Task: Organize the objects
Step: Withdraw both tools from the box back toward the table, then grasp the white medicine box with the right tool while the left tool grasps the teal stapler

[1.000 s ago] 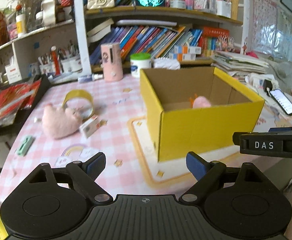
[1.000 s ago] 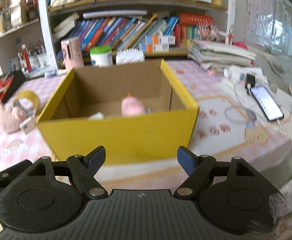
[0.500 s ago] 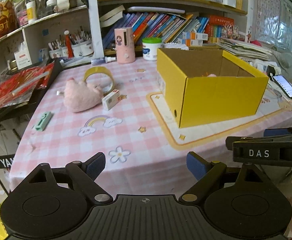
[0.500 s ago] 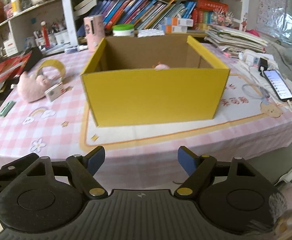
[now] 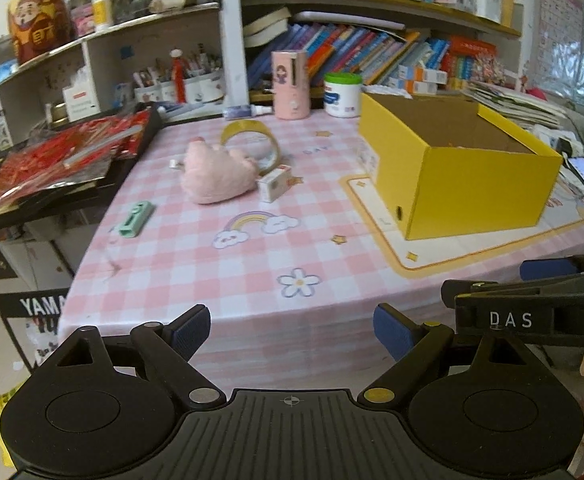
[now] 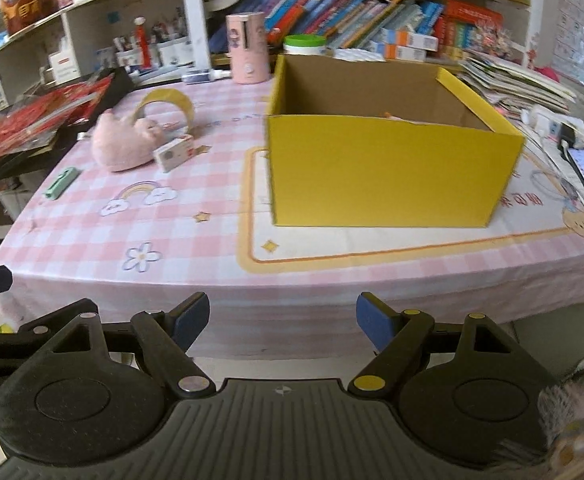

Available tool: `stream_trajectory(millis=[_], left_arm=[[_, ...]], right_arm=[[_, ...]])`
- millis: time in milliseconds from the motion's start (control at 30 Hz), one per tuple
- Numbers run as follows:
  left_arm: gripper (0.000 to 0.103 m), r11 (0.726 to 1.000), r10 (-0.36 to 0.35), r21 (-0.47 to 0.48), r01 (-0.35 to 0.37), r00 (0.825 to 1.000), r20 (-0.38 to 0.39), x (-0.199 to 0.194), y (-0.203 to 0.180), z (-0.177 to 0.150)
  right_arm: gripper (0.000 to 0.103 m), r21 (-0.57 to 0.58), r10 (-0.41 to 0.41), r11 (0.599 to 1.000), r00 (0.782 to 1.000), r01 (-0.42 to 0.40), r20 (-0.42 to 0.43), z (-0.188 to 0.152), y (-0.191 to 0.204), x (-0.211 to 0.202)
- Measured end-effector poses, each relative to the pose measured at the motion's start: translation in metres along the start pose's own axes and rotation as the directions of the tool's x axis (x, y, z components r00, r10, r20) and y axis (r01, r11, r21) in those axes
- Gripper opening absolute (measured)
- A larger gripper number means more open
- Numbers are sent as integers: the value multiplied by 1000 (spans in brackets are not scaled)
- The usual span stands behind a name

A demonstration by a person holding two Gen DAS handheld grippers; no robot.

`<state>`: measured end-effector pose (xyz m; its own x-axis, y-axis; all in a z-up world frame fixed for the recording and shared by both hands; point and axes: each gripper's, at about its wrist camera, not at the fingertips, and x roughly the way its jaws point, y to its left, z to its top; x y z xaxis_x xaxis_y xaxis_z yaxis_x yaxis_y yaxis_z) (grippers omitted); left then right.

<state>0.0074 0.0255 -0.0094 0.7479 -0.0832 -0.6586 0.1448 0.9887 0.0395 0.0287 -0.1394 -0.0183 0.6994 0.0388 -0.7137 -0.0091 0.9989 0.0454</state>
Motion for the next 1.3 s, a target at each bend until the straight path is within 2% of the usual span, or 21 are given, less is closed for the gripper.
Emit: stream_trajectory(millis=[100,667,967,1300], left_arm=[[96,1000,23,-19,-23,1000,8,-4,12,-2],[97,988,105,-112,-103,994,13,-5,55,-2],[97,981,132,-144,-131,991,1,21,71,15],[97,972,157,-178,-155,988,-5,59,81,48]], right_arm=[[80,-21,14,1000,1000,-14,5,2,11,0],[80,-116,96,989,995,-95,3,18,60,13],[79,-151,129,980,992,-128,-3,44,75,42],[78,-181,145,973,989,-142,1,91,79,82]])
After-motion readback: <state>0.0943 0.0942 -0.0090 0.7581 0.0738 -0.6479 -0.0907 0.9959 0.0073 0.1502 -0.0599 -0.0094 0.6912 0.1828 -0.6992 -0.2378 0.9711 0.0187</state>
